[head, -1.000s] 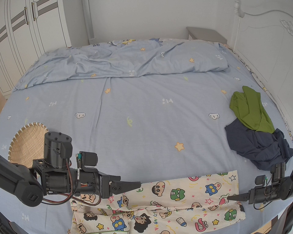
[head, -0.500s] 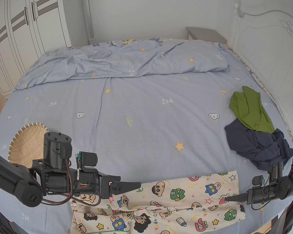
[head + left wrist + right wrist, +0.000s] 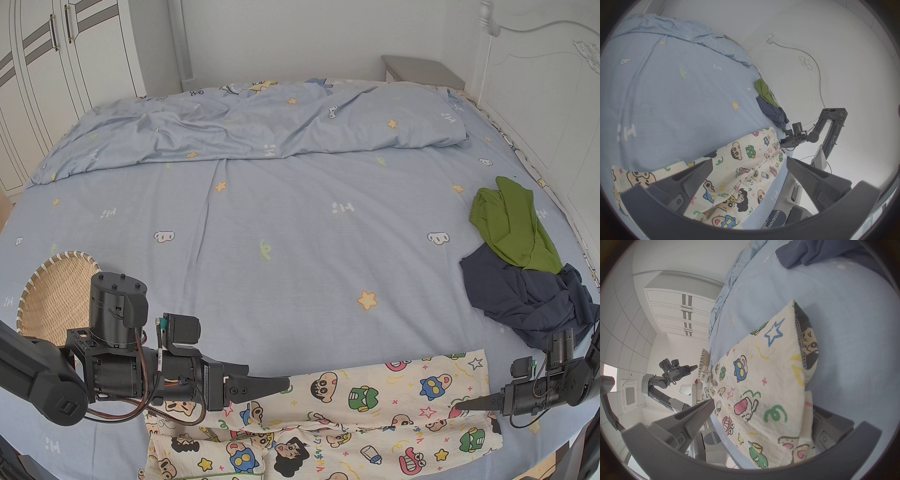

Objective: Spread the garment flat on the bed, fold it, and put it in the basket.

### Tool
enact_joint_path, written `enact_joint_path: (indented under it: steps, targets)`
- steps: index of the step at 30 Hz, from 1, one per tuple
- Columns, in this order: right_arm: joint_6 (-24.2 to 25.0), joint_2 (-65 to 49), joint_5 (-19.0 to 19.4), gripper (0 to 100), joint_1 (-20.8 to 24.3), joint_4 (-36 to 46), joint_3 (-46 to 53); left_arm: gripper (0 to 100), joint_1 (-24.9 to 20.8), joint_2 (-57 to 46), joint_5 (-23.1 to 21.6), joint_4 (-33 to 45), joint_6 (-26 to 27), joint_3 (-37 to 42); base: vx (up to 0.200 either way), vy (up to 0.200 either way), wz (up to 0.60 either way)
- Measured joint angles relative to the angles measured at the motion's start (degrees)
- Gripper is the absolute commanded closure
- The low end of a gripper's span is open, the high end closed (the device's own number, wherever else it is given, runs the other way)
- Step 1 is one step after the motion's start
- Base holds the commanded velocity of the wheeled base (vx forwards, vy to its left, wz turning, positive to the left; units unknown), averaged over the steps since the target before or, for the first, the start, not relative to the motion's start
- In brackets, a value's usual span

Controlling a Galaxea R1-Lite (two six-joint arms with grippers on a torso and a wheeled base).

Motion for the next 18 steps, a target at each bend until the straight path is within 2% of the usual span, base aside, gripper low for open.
enact_joint_path:
  steps: [2, 3, 18]
  targets:
    - [0.0, 0.28, 0.11, 0, -0.11, -0.09, -0.17, 0, 0.16, 0.09, -1.08, 0.02, 0.01, 0.07, 0.0, 0.0, 0.0]
    - [-0.02, 0.39, 0.11, 100, -0.16, -0.11, -0.22, 0, 0.18, 0.13, -1.61, 0.0, 0.01, 0.07, 0.0, 0.0, 0.0]
    - [-0.41, 1.16, -0.51, 100, -1.02, -0.46, 0.02, 0, 0.16, 0.41, -2.45, 0.09, -0.24, -0.44, 0.0, 0.0, 0.0]
